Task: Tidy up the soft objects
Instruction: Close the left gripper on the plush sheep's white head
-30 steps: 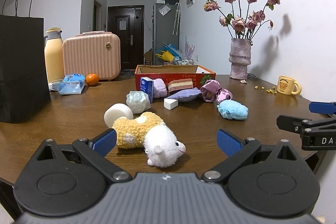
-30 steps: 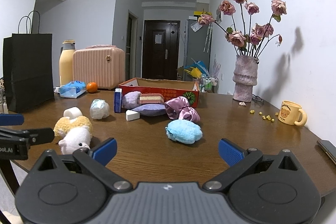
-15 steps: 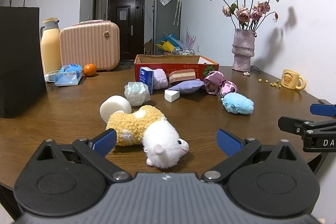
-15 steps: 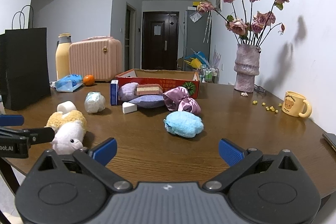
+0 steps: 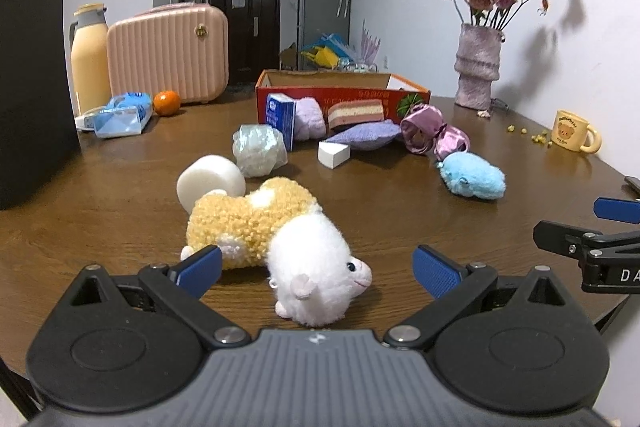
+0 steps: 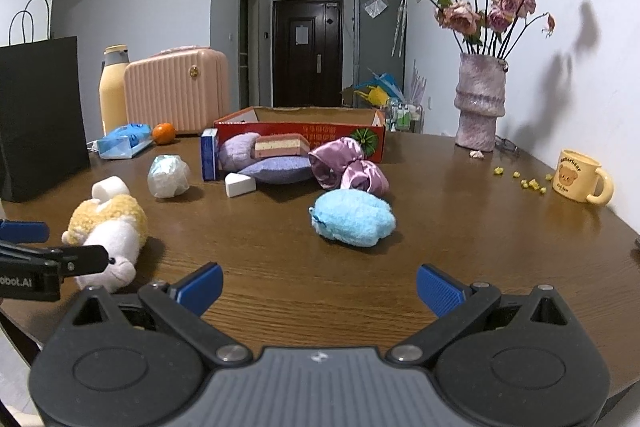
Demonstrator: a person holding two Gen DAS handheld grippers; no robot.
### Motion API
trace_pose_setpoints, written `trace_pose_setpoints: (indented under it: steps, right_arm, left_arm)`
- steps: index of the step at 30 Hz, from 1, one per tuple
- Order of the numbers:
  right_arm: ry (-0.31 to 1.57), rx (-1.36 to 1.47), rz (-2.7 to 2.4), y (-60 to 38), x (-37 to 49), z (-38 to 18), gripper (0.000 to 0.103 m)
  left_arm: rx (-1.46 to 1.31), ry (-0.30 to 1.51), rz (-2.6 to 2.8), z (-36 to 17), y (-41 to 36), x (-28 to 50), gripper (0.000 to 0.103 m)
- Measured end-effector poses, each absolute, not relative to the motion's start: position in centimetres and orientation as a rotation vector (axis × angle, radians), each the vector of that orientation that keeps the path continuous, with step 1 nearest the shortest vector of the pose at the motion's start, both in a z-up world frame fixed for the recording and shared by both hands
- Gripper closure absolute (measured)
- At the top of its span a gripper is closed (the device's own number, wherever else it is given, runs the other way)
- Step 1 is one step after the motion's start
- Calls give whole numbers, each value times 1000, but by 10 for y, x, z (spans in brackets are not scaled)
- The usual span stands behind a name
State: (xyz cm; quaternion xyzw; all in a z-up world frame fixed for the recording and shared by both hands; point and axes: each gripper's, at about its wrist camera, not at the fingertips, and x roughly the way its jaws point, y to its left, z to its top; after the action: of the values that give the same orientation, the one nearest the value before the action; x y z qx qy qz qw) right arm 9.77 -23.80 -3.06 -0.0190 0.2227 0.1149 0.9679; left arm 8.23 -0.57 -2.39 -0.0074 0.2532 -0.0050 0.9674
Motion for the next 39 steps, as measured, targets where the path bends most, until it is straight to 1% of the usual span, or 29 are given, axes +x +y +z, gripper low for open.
trace_pose_setpoints:
  steps: [18,19,22,24,26,30,39]
  right_arm:
    - [532,-17,255,-242,140,-54,0]
    - [536,-16,255,-243,142,-55,0]
    - [543,-8,256,-244,147,-58,0]
    - [547,-4,258,-244,149,-59,0]
    - [550,-3,262,-243,150,-60,0]
    - [555,-3,264,-243,151,-61,0]
    - [553,-15,267,-237,149,-58,0]
  left_arm:
    - [-85,652,58,-43,0,135,1]
    - [-85,653,59,-43,-1,136,3]
    - [-80,655,66,-44,-2,140,16]
    - [-77,666,63,-45,-2,143,36]
    - [-82,684,53,-47,-2,145,46]
    - [-91,679,44,-47,-2,144,48]
    - [-88,637,9,-42,-1,132,49]
